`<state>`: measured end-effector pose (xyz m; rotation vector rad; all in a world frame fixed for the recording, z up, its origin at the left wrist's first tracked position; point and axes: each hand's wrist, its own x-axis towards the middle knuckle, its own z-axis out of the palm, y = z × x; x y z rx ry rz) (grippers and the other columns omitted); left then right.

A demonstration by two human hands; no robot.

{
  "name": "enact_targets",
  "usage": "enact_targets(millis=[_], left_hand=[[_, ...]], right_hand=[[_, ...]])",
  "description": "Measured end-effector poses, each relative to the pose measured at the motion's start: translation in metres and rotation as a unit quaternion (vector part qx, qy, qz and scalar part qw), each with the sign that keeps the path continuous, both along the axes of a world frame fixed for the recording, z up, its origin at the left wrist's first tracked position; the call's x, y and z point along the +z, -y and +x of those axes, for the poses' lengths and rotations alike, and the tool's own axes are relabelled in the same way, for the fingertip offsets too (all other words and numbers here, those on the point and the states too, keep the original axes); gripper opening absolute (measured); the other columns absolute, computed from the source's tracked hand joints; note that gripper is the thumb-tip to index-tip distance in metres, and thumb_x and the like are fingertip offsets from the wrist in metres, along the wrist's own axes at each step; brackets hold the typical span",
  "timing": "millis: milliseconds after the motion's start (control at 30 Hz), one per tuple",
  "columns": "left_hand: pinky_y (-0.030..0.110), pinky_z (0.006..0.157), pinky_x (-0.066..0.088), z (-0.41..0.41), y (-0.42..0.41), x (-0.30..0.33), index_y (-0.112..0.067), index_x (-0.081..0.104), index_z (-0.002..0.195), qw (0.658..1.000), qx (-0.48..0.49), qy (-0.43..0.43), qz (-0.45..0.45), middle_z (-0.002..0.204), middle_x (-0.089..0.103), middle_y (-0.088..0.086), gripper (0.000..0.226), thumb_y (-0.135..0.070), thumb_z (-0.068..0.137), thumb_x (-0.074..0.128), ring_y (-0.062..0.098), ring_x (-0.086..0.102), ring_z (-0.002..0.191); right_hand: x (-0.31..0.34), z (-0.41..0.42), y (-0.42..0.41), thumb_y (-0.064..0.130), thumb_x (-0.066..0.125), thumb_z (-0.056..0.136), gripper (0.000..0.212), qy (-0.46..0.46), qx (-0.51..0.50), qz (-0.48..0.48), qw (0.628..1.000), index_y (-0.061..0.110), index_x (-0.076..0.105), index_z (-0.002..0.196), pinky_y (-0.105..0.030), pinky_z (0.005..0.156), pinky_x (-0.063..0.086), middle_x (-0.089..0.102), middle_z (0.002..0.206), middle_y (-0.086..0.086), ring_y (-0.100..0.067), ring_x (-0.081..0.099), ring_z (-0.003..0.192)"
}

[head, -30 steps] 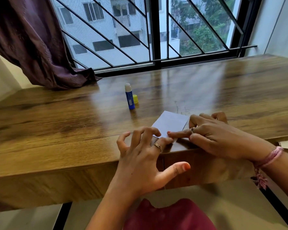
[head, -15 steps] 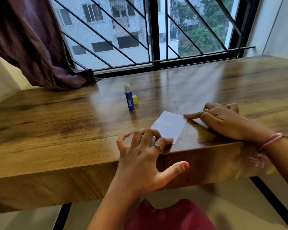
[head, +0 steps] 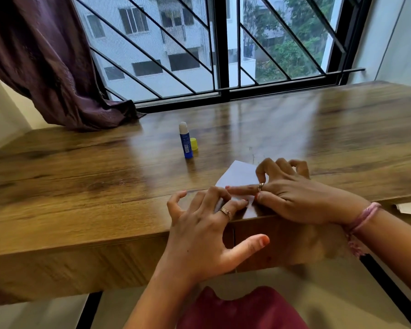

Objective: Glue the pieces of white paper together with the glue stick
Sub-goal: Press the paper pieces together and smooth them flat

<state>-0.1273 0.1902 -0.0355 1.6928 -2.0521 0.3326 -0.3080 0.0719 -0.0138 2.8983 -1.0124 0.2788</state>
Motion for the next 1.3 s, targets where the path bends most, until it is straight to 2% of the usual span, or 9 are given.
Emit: enact_targets(millis=[100, 167, 367, 567, 667, 833, 1000, 1167, 1300], left_hand=[[0.048, 0.1, 0.02, 0.0, 0.001, 0.001, -0.041, 0.06, 0.117, 1.0, 0.002, 0.001, 0.005, 0.113, 0.051, -0.014, 0.066, -0.084, 0.079, 0.029, 0.006, 0.05, 0.108], [0.048, 0.099, 0.021, 0.0, 0.0, 0.001, -0.041, 0.06, 0.117, 1.0, 0.003, 0.001, 0.008, 0.113, 0.05, -0.015, 0.066, -0.084, 0.078, 0.029, 0.006, 0.05, 0.108], [0.049, 0.099, 0.023, 0.001, 0.001, 0.0, -0.041, 0.061, 0.116, 1.0, 0.001, 0.0, 0.001, 0.112, 0.05, -0.016, 0.066, -0.084, 0.078, 0.028, 0.006, 0.049, 0.108], [0.047, 0.098, 0.023, 0.0, 0.002, -0.002, -0.042, 0.059, 0.116, 1.0, -0.004, 0.0, -0.016, 0.112, 0.05, -0.016, 0.061, -0.082, 0.078, 0.033, 0.006, 0.048, 0.109], [0.047, 0.098, 0.023, 0.0, 0.002, -0.002, -0.041, 0.058, 0.116, 1.0, -0.005, -0.001, -0.021, 0.113, 0.051, -0.015, 0.061, -0.082, 0.079, 0.034, 0.007, 0.048, 0.11], [0.048, 0.098, 0.026, 0.001, 0.002, -0.003, -0.043, 0.06, 0.116, 1.0, 0.005, -0.003, -0.017, 0.108, 0.05, -0.017, 0.063, -0.083, 0.078, 0.03, 0.004, 0.047, 0.106], [0.044, 0.098, 0.02, 0.001, 0.001, -0.002, -0.043, 0.059, 0.118, 1.0, 0.005, -0.006, -0.005, 0.11, 0.05, -0.016, 0.065, -0.083, 0.079, 0.028, 0.005, 0.048, 0.108], [0.044, 0.099, 0.018, 0.0, 0.001, 0.0, -0.044, 0.057, 0.12, 1.0, 0.01, -0.01, 0.017, 0.113, 0.049, -0.016, 0.065, -0.084, 0.079, 0.026, 0.006, 0.048, 0.11], [0.043, 0.1, 0.014, 0.001, 0.0, 0.002, -0.045, 0.053, 0.123, 0.999, 0.014, -0.001, 0.035, 0.115, 0.044, -0.015, 0.067, -0.085, 0.078, 0.024, 0.007, 0.047, 0.111]], right_hand=[[0.002, -0.005, 0.018, 0.053, 0.003, 0.085, 0.048, 0.006, -0.032, 0.02, 0.999, 0.076, 0.012, 0.126, -0.03, 0.092, 0.005, 0.026, 0.099, 0.009, -0.006, 0.024, 0.098], [0.004, -0.007, 0.031, 0.053, 0.001, 0.083, 0.045, 0.016, -0.064, 0.027, 0.997, 0.082, 0.005, 0.118, -0.031, 0.091, 0.005, 0.028, 0.1, 0.008, -0.007, 0.025, 0.099], [0.007, -0.007, 0.044, 0.051, 0.004, 0.084, 0.05, 0.014, -0.1, 0.03, 0.994, 0.071, 0.016, 0.128, -0.028, 0.084, 0.004, 0.032, 0.105, 0.006, -0.009, 0.027, 0.104], [0.005, 0.011, 0.014, 0.047, 0.008, 0.088, 0.05, 0.029, 0.018, 0.034, 0.999, 0.068, 0.017, 0.132, -0.03, 0.095, 0.006, 0.028, 0.106, 0.009, -0.004, 0.024, 0.104], [0.005, 0.017, 0.008, 0.046, 0.009, 0.09, 0.049, 0.008, 0.049, 0.019, 0.999, 0.063, 0.026, 0.134, -0.031, 0.097, 0.005, 0.028, 0.107, 0.009, 0.0, 0.02, 0.102], [0.003, 0.016, 0.024, 0.049, 0.007, 0.086, 0.052, 0.003, -0.007, 0.024, 1.0, 0.067, 0.021, 0.133, -0.03, 0.095, 0.002, 0.028, 0.105, 0.007, -0.006, 0.024, 0.104], [0.006, 0.007, 0.05, 0.051, 0.002, 0.083, 0.053, 0.003, -0.112, 0.03, 0.993, 0.07, 0.019, 0.13, -0.037, 0.098, 0.006, 0.029, 0.103, 0.005, -0.009, 0.024, 0.106], [0.002, 0.004, 0.048, 0.051, 0.01, 0.093, 0.045, 0.022, -0.112, 0.038, 0.993, 0.063, 0.016, 0.136, -0.034, 0.094, 0.007, 0.031, 0.116, 0.006, -0.009, 0.024, 0.114], [0.004, -0.003, 0.021, 0.056, 0.015, 0.09, 0.047, 0.06, -0.036, 0.071, 0.995, 0.063, 0.016, 0.136, -0.03, 0.094, 0.007, 0.028, 0.131, 0.017, 0.0, 0.021, 0.115]])
